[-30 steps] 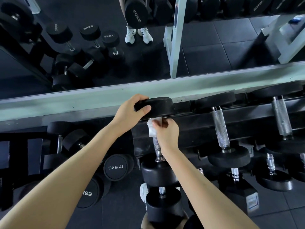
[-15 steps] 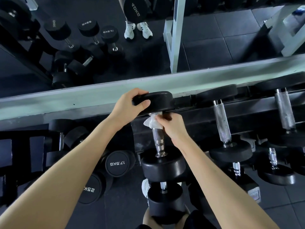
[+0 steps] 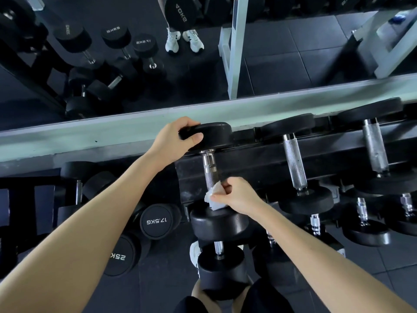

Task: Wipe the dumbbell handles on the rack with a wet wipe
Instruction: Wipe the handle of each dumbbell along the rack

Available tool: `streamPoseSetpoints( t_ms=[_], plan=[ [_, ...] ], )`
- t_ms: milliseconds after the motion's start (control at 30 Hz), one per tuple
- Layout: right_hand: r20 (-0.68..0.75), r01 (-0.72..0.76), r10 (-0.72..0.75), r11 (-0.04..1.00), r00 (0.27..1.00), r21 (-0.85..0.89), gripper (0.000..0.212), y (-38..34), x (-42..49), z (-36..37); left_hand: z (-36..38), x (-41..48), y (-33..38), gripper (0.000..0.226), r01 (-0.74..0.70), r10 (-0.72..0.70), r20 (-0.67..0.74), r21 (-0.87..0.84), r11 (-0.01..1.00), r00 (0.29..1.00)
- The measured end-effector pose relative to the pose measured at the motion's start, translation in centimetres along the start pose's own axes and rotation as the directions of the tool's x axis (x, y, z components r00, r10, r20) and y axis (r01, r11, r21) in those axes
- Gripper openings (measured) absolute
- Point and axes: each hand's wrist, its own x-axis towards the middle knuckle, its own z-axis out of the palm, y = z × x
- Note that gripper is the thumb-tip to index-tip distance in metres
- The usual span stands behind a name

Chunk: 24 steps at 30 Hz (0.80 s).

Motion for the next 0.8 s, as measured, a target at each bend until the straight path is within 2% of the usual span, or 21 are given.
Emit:
streamPoseSetpoints(
  t_ms=[67,167,300,367,433,500,567,600,667,700,767,800],
  plan=[
    [0.121,0.001,-0.005,1.000,0.993,0.029,0.019,-0.1,0.2,-1.2,0.0,0.1,-0.1,0.028,-0.002,0.002,-0.001,0.004,1.000,1.000],
    [0.276,-0.057,0.015,0.988,0.961,0.144,0.021,0.2,0.9,-2.2,-0.2,0.0,0.0,0.027,-0.002,0.002,0.006,-0.003,1.000,1.000],
    [0.322,-0.122,0.028,0.954,0.946,0.275,0.031,0.4,2.0,-1.9,-0.1,-0.1,0.2,0.027,0.000,0.000,-0.009,-0.010,1.000,1.000],
    [0.360,-0.122,0.005,0.946,0.933,0.302,0.029,0.0,1.9,-2.1,0.0,-0.2,0.2,0.027,0.001,-0.001,-0.016,-0.008,1.000,1.000],
    [0.306,-0.104,0.009,0.950,0.952,0.294,0.022,-0.2,1.3,-1.7,-0.1,-0.2,0.1,0.027,-0.003,0.003,-0.016,-0.005,1.000,1.000],
    [0.079,-0.061,0.051,0.990,0.996,0.126,0.020,-0.5,0.1,0.1,-0.1,-0.3,-0.1,0.028,-0.002,0.002,-0.022,-0.003,1.000,1.000],
    [-0.192,-0.055,0.038,0.995,0.981,-0.086,0.036,-1.1,-1.1,2.1,-0.1,-0.4,-0.2,0.029,-0.009,0.009,-0.026,0.005,1.000,1.000],
    [-0.259,-0.056,0.025,0.992,0.966,-0.114,0.044,-1.5,-1.6,2.6,-0.1,-0.4,-0.2,0.029,-0.008,0.008,-0.024,0.009,1.000,1.000],
    [-0.283,-0.053,0.039,0.998,0.958,-0.041,0.046,-1.4,-1.5,2.8,0.0,-0.5,-0.1,0.029,-0.009,0.009,-0.026,0.016,1.000,1.000],
    [-0.261,-0.054,0.065,0.997,0.963,0.051,0.041,-1.4,-1.3,2.3,0.1,-0.5,0.0,0.029,-0.011,0.012,-0.025,0.023,1.000,1.000],
    [-0.195,-0.049,0.129,0.928,0.972,0.368,0.018,-1.5,-0.3,0.9,0.3,-0.4,0.3,0.030,-0.015,0.016,-0.024,0.042,0.999,1.000],
    [-0.138,-0.041,0.134,0.847,0.981,0.530,0.017,-2.0,0.2,0.3,0.4,-0.4,0.3,0.030,-0.017,0.018,-0.024,0.049,0.999,1.000]
  ],
)
